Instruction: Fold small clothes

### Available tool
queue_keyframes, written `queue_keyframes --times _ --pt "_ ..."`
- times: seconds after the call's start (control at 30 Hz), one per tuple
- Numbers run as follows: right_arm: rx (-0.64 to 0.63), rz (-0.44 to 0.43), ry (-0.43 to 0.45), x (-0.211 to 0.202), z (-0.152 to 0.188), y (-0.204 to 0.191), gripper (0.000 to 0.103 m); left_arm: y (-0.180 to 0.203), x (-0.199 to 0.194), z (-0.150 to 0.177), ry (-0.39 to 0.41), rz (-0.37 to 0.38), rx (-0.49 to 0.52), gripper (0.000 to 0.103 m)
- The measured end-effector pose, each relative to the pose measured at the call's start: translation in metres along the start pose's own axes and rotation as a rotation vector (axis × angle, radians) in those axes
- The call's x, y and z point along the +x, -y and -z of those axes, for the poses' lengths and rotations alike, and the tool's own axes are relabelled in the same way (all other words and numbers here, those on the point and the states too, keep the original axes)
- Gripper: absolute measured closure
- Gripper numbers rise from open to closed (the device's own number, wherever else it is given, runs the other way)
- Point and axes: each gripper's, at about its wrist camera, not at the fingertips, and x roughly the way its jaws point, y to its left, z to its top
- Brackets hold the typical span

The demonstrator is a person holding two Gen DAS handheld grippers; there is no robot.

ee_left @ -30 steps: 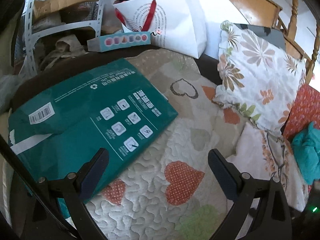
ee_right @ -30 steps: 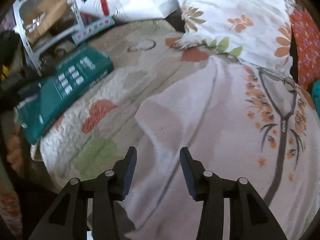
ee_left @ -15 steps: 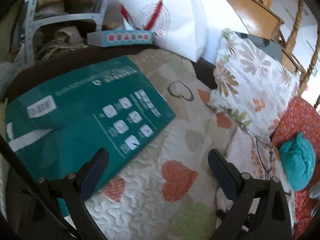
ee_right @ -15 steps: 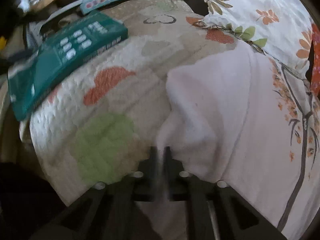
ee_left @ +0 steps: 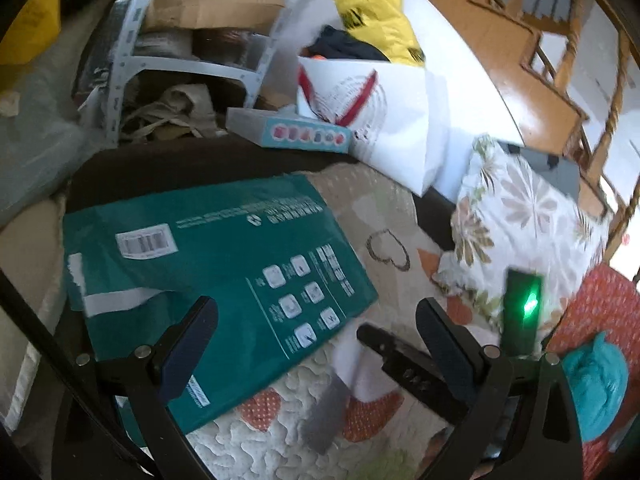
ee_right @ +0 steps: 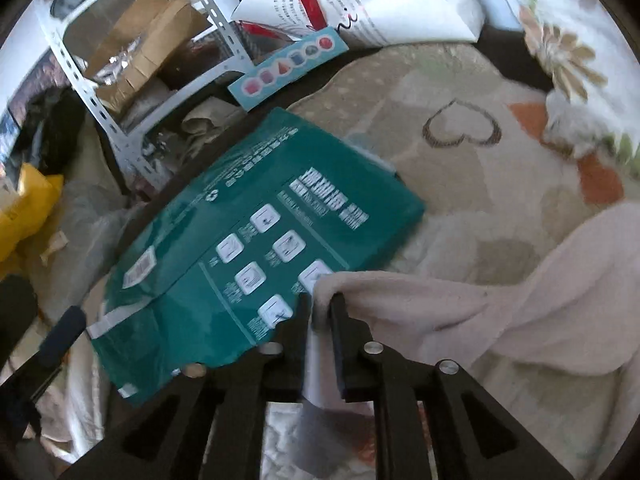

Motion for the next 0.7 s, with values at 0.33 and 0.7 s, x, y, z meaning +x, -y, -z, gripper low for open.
queue_keyframes --times 0.33,0.7 --pt "0.036 0.34 0.061 -0.133 0.088 0.089 0.066 0.083 0.036 0.059 -0.266 0.152 0.225 0.004" --pt "0.322 0.565 0.078 -0.285 0.241 0.212 0.066 0.146 0.032 0.221 -0.542 0.309 0.542 0.004"
